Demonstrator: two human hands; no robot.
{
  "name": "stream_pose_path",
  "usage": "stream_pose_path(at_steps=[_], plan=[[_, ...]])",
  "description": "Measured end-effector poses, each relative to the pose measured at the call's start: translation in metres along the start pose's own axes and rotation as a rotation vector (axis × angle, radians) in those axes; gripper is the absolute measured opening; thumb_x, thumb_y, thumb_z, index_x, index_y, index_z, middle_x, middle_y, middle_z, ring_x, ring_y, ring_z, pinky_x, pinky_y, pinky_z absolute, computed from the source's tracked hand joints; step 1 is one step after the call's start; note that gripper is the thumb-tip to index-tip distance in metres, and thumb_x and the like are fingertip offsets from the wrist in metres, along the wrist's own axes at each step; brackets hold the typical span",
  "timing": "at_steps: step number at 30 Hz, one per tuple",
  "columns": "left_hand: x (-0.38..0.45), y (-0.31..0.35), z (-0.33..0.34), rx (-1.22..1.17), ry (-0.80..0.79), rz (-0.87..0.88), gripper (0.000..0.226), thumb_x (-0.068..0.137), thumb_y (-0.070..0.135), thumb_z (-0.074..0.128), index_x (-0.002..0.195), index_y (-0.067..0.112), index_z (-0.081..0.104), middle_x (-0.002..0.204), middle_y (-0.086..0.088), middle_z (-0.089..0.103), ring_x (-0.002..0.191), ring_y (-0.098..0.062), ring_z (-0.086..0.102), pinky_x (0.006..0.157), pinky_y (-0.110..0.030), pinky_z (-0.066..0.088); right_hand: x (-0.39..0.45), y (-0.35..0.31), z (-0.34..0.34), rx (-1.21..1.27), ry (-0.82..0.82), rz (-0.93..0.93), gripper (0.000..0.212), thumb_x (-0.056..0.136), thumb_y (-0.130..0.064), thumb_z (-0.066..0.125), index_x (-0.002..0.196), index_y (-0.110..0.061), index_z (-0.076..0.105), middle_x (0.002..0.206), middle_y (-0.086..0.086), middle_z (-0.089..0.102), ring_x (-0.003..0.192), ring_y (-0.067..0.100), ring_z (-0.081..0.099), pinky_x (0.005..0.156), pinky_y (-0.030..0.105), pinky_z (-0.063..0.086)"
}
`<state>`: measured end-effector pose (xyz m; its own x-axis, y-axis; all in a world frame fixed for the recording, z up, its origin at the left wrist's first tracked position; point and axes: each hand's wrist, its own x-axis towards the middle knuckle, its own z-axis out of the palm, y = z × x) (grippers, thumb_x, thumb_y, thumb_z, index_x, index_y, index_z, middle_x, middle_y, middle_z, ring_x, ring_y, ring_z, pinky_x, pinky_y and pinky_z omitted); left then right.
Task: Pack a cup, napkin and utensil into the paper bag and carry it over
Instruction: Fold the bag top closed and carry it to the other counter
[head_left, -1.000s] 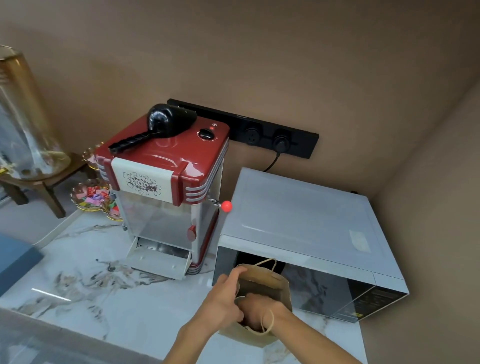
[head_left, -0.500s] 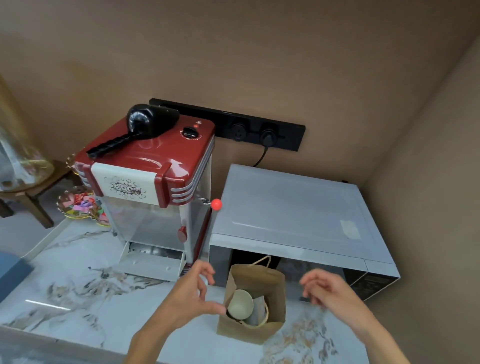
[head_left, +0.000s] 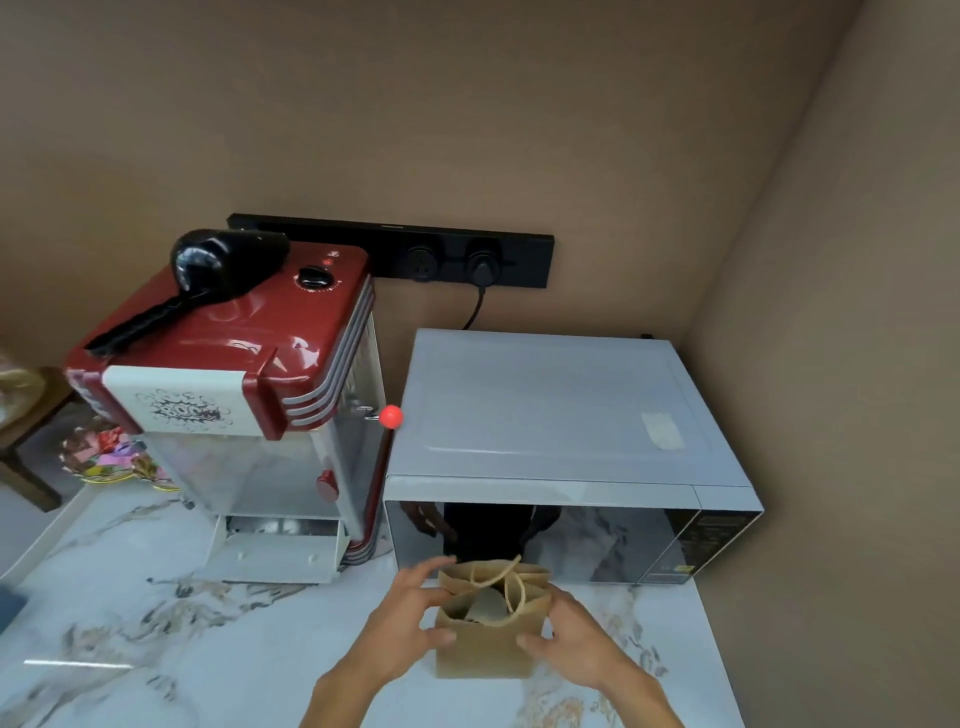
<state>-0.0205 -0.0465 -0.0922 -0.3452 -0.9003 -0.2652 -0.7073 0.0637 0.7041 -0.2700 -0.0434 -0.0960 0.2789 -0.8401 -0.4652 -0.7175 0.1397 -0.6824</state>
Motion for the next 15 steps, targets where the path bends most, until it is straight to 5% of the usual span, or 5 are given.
stream_pose_path(at_steps=[5, 8, 10, 12, 15], plan=[[-0.002, 0.004, 0.008, -0.179, 0.195, -0.072, 0.025, 0.076, 0.008, 0.08, 0.086, 0.029, 0.071, 0.103, 0.019, 0.069, 0.103, -0.009, 0.063, 0.097, -0.023, 0.05, 0.001, 0.007, 0.007, 0.069, 0.18, -0.018, 0.025, 0.086, -0.024, 0.071, 0.108, -0.036, 0.075, 0.116, -0.024, 0.068, 0.102, 0.001, 0.06, 0.083, 0.02, 0.051], [-0.007, -0.002, 0.011, -0.44, 0.333, -0.132, 0.036, 0.076, -0.005, 0.076, 0.076, 0.019, 0.049, 0.094, 0.008, 0.077, 0.097, -0.017, 0.069, 0.091, -0.037, 0.055, -0.004, 0.013, 0.006, 0.043, 0.32, 0.006, 0.021, 0.082, -0.01, 0.073, 0.077, -0.03, 0.073, 0.092, -0.006, 0.074, 0.074, 0.013, 0.063, 0.075, 0.034, 0.055], [-0.009, -0.002, 0.012, -0.526, 0.381, -0.111, 0.034, 0.078, -0.01, 0.072, 0.081, 0.016, 0.051, 0.095, 0.005, 0.078, 0.097, -0.016, 0.07, 0.092, -0.036, 0.052, -0.007, 0.016, 0.005, 0.09, 0.411, -0.02, 0.026, 0.081, 0.001, 0.063, 0.062, -0.016, 0.063, 0.087, 0.012, 0.071, 0.07, 0.027, 0.056, 0.062, 0.037, 0.051], [-0.01, -0.001, 0.011, -0.522, 0.369, -0.075, 0.034, 0.079, -0.013, 0.07, 0.082, 0.021, 0.065, 0.096, 0.008, 0.078, 0.097, -0.012, 0.069, 0.09, -0.031, 0.05, -0.012, 0.011, 0.003, 0.206, 0.375, -0.073, 0.025, 0.078, 0.009, 0.063, 0.065, -0.013, 0.061, 0.092, 0.015, 0.073, 0.066, 0.026, 0.053, 0.056, 0.031, 0.048], [-0.01, -0.004, 0.008, -0.428, 0.298, -0.008, 0.05, 0.079, -0.016, 0.068, 0.067, 0.032, 0.079, 0.099, 0.012, 0.077, 0.103, -0.006, 0.064, 0.09, -0.023, 0.048, -0.013, 0.013, 0.003, 0.407, 0.36, -0.056, 0.056, 0.086, 0.021, 0.054, 0.078, -0.028, 0.079, 0.099, -0.003, 0.077, 0.079, 0.023, 0.064, 0.07, 0.024, 0.054]])
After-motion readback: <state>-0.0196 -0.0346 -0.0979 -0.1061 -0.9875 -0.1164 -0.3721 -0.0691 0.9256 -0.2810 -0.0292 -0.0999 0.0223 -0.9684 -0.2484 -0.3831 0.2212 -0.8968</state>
